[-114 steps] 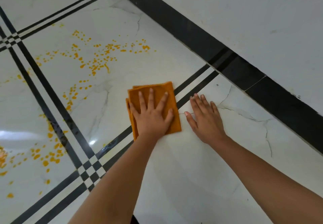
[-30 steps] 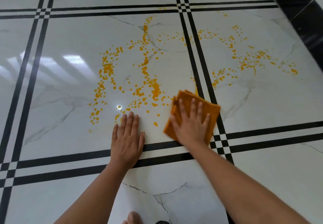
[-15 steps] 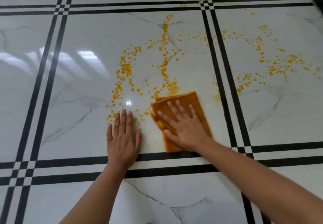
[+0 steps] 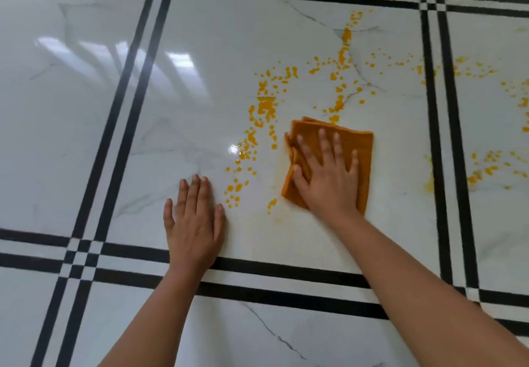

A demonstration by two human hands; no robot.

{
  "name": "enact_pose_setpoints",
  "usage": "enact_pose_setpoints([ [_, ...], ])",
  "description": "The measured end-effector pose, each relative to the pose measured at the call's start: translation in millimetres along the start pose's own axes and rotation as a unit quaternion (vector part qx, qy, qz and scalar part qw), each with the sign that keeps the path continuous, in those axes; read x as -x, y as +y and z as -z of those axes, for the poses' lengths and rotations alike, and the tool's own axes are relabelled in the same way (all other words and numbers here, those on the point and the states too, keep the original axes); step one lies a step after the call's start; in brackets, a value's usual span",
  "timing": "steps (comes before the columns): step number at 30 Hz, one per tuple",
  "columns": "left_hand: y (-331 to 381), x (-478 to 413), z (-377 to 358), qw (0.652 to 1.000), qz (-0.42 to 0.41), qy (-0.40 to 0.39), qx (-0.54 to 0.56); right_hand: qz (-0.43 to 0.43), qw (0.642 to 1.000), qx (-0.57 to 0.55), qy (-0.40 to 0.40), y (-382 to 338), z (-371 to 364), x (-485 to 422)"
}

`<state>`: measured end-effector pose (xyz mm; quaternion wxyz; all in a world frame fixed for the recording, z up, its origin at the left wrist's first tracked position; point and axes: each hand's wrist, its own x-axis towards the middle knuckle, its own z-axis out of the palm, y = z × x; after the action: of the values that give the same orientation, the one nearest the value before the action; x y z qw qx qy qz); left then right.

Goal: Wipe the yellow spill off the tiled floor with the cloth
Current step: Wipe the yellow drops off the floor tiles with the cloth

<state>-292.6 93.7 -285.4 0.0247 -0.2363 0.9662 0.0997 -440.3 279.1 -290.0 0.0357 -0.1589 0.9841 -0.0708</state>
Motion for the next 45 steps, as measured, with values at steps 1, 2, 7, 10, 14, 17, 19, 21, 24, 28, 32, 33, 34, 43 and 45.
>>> enact_pose_setpoints([
  [1,-4,1,1,1.000,0.004,0.002,0.000,-0.024,1.000,-0.001,0.009,-16,-2,5],
  [2,-8,-1,3,1.000,0.008,0.002,0.003,0.004,1.000,-0.002,0.009,-32,-2,14],
  [7,-14,-16,6,1.000,0.016,0.009,0.014,0.142,0.989,0.003,-0.034,-39,1,-16],
  [10,-26,-6,3,0.999,0.040,-0.001,0.024,0.075,0.995,-0.007,-0.060,-90,-4,-58],
  [14,-45,24,1,0.998,0.063,-0.008,0.014,0.313,0.948,0.009,-0.049,-90,-9,-11],
  [17,-49,31,4,0.997,0.076,-0.004,0.017,0.361,0.931,0.031,-0.050,-51,-9,-2],
  [19,-49,30,4,0.998,0.069,-0.004,0.011,0.247,0.968,0.017,-0.038,-77,-8,-31],
  [21,-50,30,3,0.998,0.068,-0.006,0.015,0.180,0.981,0.010,-0.068,-129,-9,-45],
  [24,-50,30,4,0.998,0.067,-0.012,0.015,0.316,0.946,0.029,-0.060,-140,-14,-13],
  [28,-53,31,5,0.998,0.056,-0.005,0.025,0.424,0.903,0.042,-0.053,-70,-9,3],
  [32,-53,31,3,0.998,0.055,-0.002,0.023,0.206,0.975,0.029,-0.072,-131,-11,-40],
  [33,-53,32,3,0.998,0.058,-0.005,0.026,0.197,0.977,0.032,-0.076,-142,-12,-33],
  [34,-53,32,4,0.998,0.060,-0.009,0.028,0.226,0.971,0.031,-0.070,-142,-14,-19],
  [43,-52,31,5,0.997,0.063,-0.009,0.038,0.176,0.980,0.034,-0.084,-133,-12,-32],
  [45,-50,30,7,0.996,0.075,0.004,0.043,0.233,0.968,0.033,-0.083,-153,-16,-21],
])
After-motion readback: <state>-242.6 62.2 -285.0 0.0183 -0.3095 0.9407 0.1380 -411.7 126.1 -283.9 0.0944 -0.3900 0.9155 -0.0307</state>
